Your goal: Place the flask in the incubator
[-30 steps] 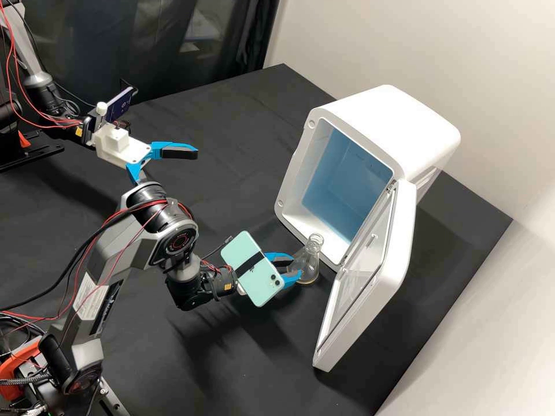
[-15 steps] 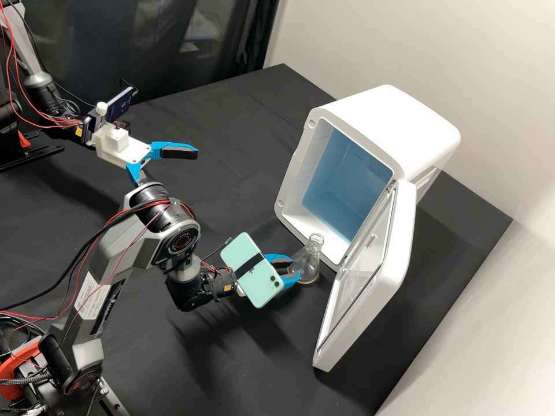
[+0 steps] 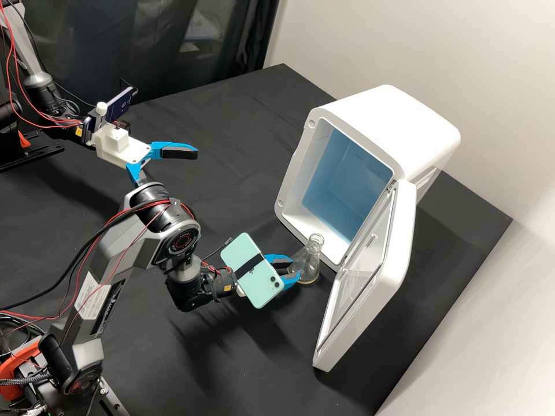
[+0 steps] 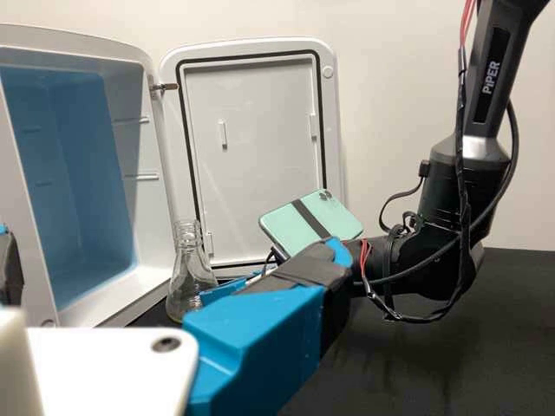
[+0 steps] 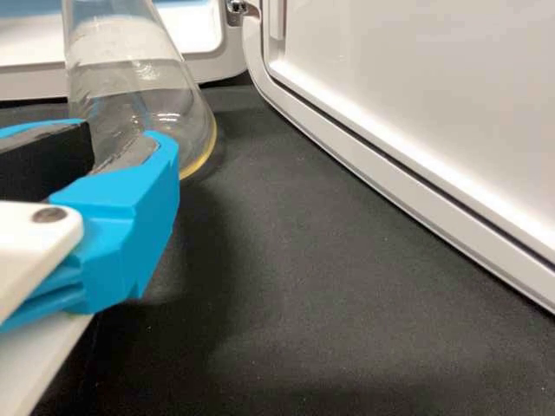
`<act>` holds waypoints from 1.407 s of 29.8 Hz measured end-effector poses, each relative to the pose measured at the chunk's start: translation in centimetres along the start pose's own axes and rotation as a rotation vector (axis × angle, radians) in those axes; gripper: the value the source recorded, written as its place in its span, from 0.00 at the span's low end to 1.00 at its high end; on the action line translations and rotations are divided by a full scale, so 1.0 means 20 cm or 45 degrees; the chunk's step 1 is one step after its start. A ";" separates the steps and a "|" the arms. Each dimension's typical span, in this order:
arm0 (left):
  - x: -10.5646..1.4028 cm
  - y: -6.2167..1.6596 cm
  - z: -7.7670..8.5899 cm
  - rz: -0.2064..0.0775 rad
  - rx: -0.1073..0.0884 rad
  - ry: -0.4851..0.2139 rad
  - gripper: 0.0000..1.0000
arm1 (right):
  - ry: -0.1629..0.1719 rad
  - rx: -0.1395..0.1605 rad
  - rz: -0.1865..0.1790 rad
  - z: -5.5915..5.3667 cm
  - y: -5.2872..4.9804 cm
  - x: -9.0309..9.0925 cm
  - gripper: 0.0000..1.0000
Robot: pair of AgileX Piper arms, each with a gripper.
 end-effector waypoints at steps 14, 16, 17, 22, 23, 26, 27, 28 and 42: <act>0.00 0.000 0.00 0.000 0.000 0.000 1.00 | 0.005 0.033 0.021 -0.03 0.07 0.04 0.00; 0.00 0.000 0.00 0.000 0.000 0.000 1.00 | 0.022 0.036 0.035 -0.05 0.08 0.05 0.00; 0.00 0.000 0.00 0.000 0.000 0.000 1.00 | 0.029 0.038 0.040 -0.06 0.09 0.06 0.00; 0.00 0.000 0.00 0.000 0.000 0.000 1.00 | 0.039 0.047 0.041 -0.10 0.12 0.08 0.00; 0.00 0.000 0.00 0.000 0.000 0.000 1.00 | 0.042 0.049 0.042 -0.11 0.12 0.09 0.00; 0.00 0.000 0.00 0.000 0.000 0.000 1.00 | 0.055 0.080 0.054 -0.14 0.14 0.09 0.00; 0.00 0.000 0.00 0.000 0.000 0.000 1.00 | 0.058 0.088 0.056 -0.15 0.14 0.09 0.00; 0.00 0.000 0.00 0.000 0.000 0.000 1.00 | 0.058 0.098 0.053 -0.16 0.15 0.10 0.00; 0.00 0.000 0.00 0.000 0.000 0.000 1.00 | 0.126 0.144 0.049 -0.35 0.16 0.18 0.00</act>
